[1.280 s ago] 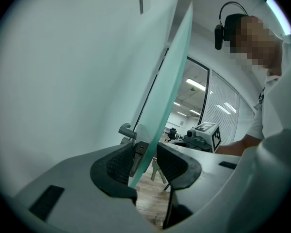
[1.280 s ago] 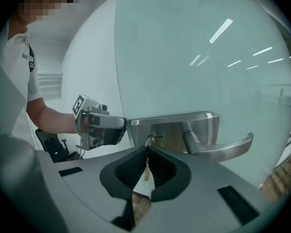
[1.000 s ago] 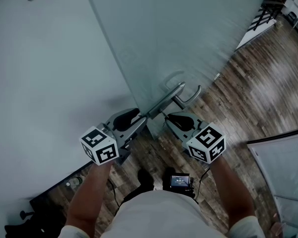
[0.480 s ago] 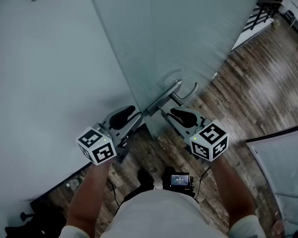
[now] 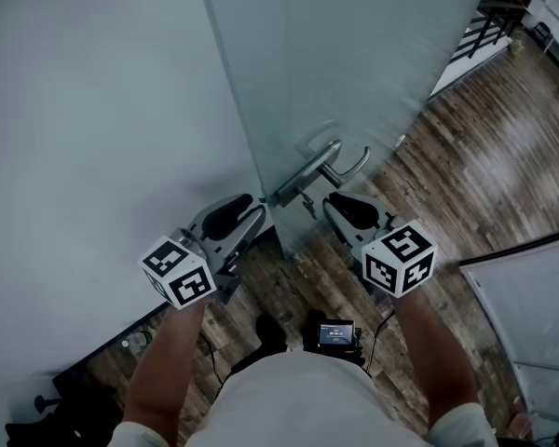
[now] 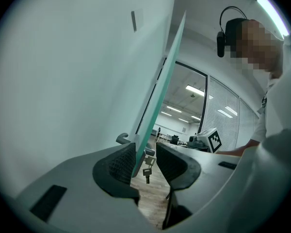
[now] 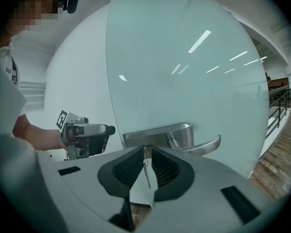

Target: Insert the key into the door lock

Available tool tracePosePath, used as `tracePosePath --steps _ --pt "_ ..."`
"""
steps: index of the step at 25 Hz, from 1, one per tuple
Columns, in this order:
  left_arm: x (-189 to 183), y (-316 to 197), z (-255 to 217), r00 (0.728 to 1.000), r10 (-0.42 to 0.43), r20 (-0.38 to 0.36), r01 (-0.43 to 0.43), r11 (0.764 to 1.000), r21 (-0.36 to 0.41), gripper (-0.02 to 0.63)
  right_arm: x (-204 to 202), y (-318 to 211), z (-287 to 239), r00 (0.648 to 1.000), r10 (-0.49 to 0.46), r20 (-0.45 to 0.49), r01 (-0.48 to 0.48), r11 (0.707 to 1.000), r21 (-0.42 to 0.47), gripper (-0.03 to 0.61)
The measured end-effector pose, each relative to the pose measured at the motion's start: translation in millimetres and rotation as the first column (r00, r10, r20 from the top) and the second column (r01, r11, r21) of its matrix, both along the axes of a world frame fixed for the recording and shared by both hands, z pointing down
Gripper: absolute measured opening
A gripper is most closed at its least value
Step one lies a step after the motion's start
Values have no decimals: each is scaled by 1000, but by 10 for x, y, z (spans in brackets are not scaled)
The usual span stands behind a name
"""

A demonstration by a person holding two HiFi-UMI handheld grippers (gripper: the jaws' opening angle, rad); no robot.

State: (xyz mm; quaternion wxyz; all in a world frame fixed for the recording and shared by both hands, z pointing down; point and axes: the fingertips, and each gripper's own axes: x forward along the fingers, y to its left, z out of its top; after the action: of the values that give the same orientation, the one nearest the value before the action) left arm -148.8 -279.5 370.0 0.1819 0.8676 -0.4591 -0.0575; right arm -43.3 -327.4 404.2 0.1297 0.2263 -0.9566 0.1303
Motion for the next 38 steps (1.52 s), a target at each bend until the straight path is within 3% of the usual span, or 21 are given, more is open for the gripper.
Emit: tracePosePath --steps 6,13,25,38 --pt "17 90 -57 1000 -4 -4 4 1000 14 85 61 38 -92 999 52 14 -52 998 -33 54" --pt "108 194 -213 1000 20 17 -21 999 41 21 80 104 -347 997 70 25 -71 997 7 40" --pt "228 416 -453 998 39 43 -42 997 63 15 93 298 -679 997 67 25 -68 994 81 25" --pt "353 629 -481 998 51 25 -53 997 56 15 226 428 -824 994 99 46 -103 990 100 20"
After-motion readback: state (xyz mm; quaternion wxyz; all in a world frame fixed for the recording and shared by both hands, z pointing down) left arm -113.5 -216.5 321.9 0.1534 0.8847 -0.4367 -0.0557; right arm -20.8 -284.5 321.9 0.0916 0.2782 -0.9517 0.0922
